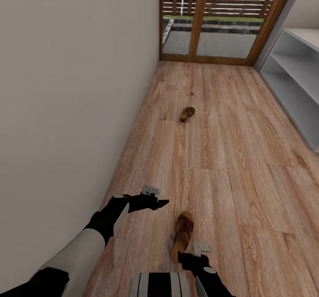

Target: Pick up the two gym shoes and the two sandals from the corridor floor and place them onto the hallstand (shoe rack) in the corridor, making sure they are on the rack and not on the floor. Arrange them so the two gym shoes are next to each other and the two sandals are next to each other.

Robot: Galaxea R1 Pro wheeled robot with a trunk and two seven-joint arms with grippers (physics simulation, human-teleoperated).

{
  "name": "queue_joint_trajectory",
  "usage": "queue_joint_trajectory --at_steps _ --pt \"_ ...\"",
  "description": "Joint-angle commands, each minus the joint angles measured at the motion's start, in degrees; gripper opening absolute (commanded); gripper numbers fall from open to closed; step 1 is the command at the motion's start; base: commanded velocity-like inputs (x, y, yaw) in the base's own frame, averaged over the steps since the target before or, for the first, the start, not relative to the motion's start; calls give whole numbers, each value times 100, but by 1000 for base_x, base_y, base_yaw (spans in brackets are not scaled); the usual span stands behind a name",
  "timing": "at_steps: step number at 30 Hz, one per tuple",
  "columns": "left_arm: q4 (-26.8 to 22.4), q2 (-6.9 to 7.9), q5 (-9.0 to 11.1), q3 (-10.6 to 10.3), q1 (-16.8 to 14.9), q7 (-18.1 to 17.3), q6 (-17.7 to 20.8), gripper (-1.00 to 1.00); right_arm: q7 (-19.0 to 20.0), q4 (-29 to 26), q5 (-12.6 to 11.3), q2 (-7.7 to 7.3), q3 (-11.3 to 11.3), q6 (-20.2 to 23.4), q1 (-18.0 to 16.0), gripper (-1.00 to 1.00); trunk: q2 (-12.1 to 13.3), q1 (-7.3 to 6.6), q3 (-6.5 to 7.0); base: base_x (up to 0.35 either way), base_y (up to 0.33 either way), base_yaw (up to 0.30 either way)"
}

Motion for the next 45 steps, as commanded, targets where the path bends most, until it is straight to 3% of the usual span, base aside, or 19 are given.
queue_joint_trajectory --at_steps 1,7,8,14,26,29,45 --pt "-9 0 -1 4 -13 -12 55 100 -35 -113 -35 0 11 39 -4 100 -1 -1 -4 0 0 0" --pt "-15 -3 -3 3 -38 -1 89 100 -83 -588 -255 0 10 65 -11 100 -1 -1 -5 0 0 0" --pt "-17 -4 -3 2 -48 2 111 100 -275 -761 -566 0 20 83 -12 100 -1 -1 -5 0 0 0" --pt "-86 0 -3 5 -48 14 141 100 -791 -847 -1001 0 80 88 -13 100 -1 -1 -5 0 0 0" --pt "-251 4 -3 7 7 21 174 100 -1016 -747 -1313 0 146 79 -13 100 -1 -1 -5 0 0 0" --pt "-256 6 -3 7 26 27 175 100 -1015 -693 -1493 0 143 79 -13 100 -1 -1 -5 0 0 0" --pt "-263 35 -3 -6 33 23 176 100 -1000 -704 -1568 0 144 78 -13 100 -1 -1 -5 0 0 -20"
